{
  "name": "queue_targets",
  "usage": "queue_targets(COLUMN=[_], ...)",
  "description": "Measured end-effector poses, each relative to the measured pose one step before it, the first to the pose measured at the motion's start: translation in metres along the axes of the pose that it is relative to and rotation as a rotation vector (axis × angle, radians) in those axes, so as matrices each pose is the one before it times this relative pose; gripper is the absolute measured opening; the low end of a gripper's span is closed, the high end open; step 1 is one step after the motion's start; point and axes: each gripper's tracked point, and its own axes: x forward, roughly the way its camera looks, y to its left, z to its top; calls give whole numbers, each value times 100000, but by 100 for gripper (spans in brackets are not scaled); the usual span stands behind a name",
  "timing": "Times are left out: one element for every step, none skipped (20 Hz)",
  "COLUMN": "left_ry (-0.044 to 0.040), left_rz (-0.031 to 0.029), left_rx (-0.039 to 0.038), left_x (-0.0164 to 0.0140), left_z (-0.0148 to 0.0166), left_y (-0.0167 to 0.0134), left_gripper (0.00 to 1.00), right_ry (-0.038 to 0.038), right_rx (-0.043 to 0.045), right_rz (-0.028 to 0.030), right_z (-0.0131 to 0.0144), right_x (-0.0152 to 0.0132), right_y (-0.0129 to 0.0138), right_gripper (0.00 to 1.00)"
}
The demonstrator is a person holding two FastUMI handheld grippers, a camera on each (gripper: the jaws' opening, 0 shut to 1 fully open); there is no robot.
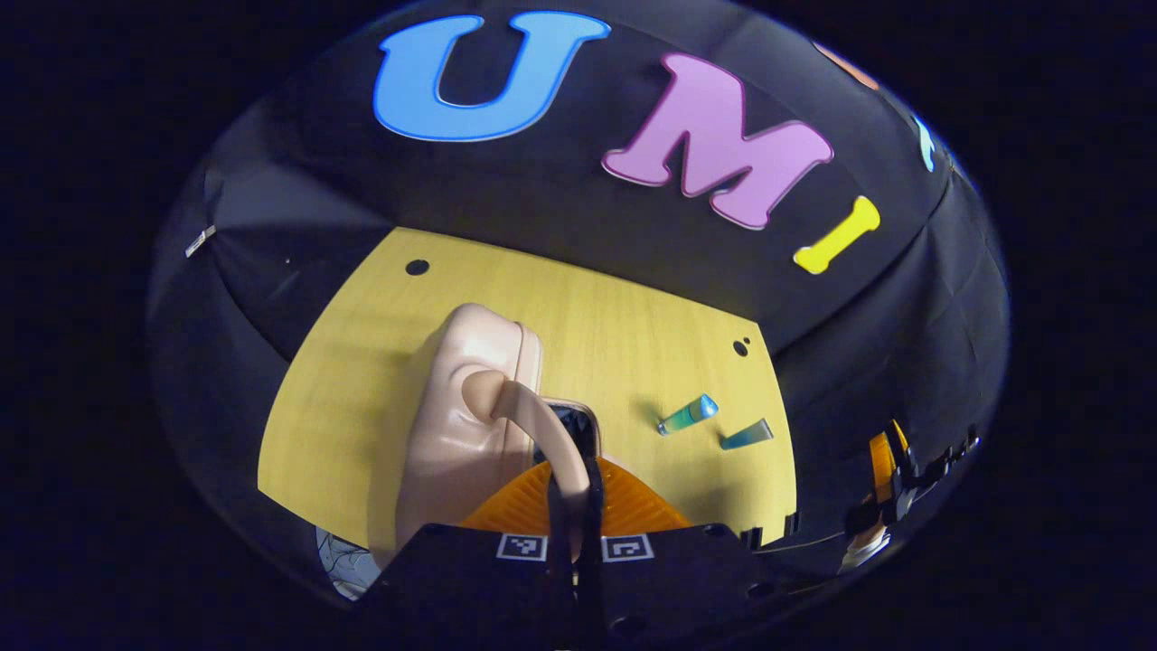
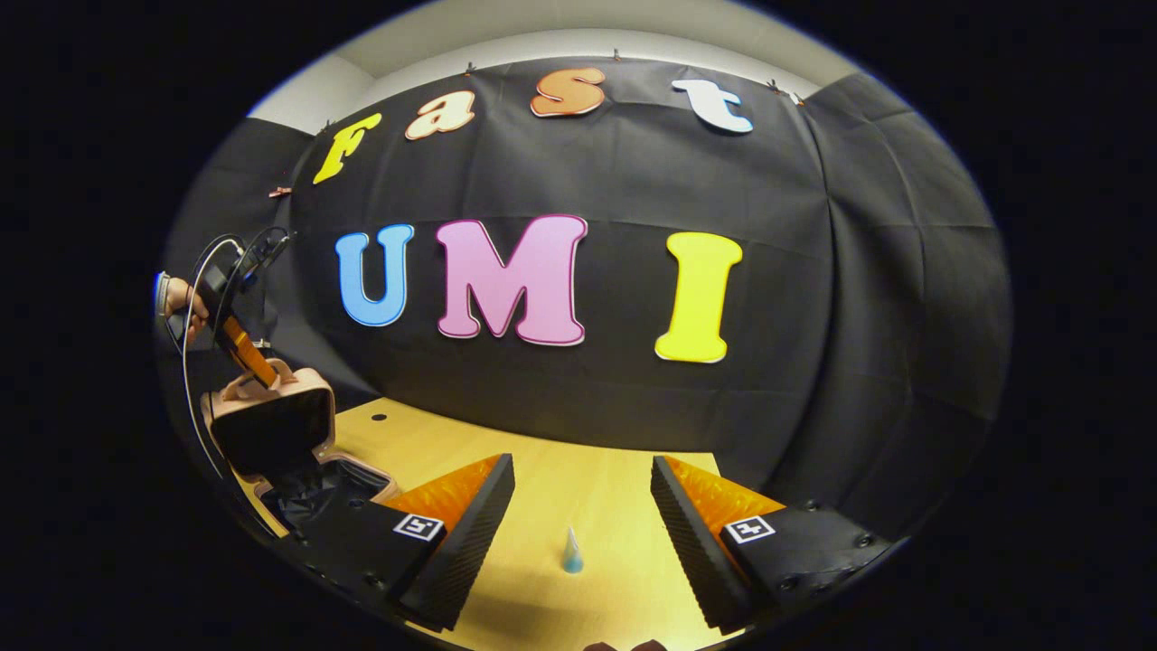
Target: First open the suitcase, pack the skin care products into it, and then close the suitcase.
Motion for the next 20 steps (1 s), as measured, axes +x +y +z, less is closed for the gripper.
queue_targets(left_ry=[-1720, -513, 48, -128, -653, 50, 944, 561, 647, 1436, 1911, 1482, 1898, 1862, 2511, 2668, 2541, 2355, 1710, 45], left_rz=[676, 1307, 2130, 2076, 1759, 1389, 1078, 2680, 3147, 1977, -772, -508, -462, 22, -132, 140, 230, 643, 616, 661], left_rx=[-359, 482, 396, 530, -35, -1473, -1429, -893, -331, -1960, -3871, -2920, -1671, -1405, -1805, -994, 347, 548, 552, 256], left_x=[-1206, -1063, -721, -141, 32, 664, 625, 1357, 1166, 1395, 1552, 1214, 1310, 1866, 1628, 1618, 1384, 1345, 987, 928], left_z=[1233, 919, 745, 745, 703, 316, 133, -30, -166, -564, -553, -350, -595, -1245, -929, -1191, -699, -738, -266, 166], left_y=[2579, 2813, 2993, 3059, 3292, 3109, 3182, 3944, 3470, 3584, 2223, 1699, 1969, 1612, 1066, 606, 724, 892, 749, 573], left_gripper=[7, 7, 7, 7, 7, 7, 7, 7, 7, 7, 7, 7, 7, 7, 10, 7, 7, 7, 7, 8], right_ry=[808, 1596, 1104, -1226, -310, 1216, 1768, 685, -288, 252, 596, 690, 1307, 1842, 2091, 1605, 29, -824, -364, 16], right_rx=[-759, -36, 1130, 831, 526, -1003, -2186, -2166, -1865, -1027, -455, 403, 905, 969, 650, 130, -1239, -1592, -1309, -924], right_rz=[-985, -505, -371, -785, -209, -360, -168, -366, 63, -215, -97, 9, -123, -385, -120, -626, -1142, -1570, -1251, -827], right_z=[-80, -238, 1, 570, 321, -384, -412, 151, 315, 182, 9, -30, -79, -289, -284, -63, 126, 461, 124, -15], right_x=[444, 381, 199, 232, 339, 352, 335, 120, 118, 79, 92, 1, 126, 155, -15, -84, -99, -53, -63, -80], right_y=[1211, 1532, 1688, 1593, 1722, 1732, 1543, 1449, 1414, 1331, 1142, 1186, 913, 738, 637, 512, 199, 106, 115, 172], right_gripper=[96, 96, 96, 96, 96, 96, 96, 97, 96, 96, 96, 96, 96, 96, 96, 96, 96, 97, 97, 96])
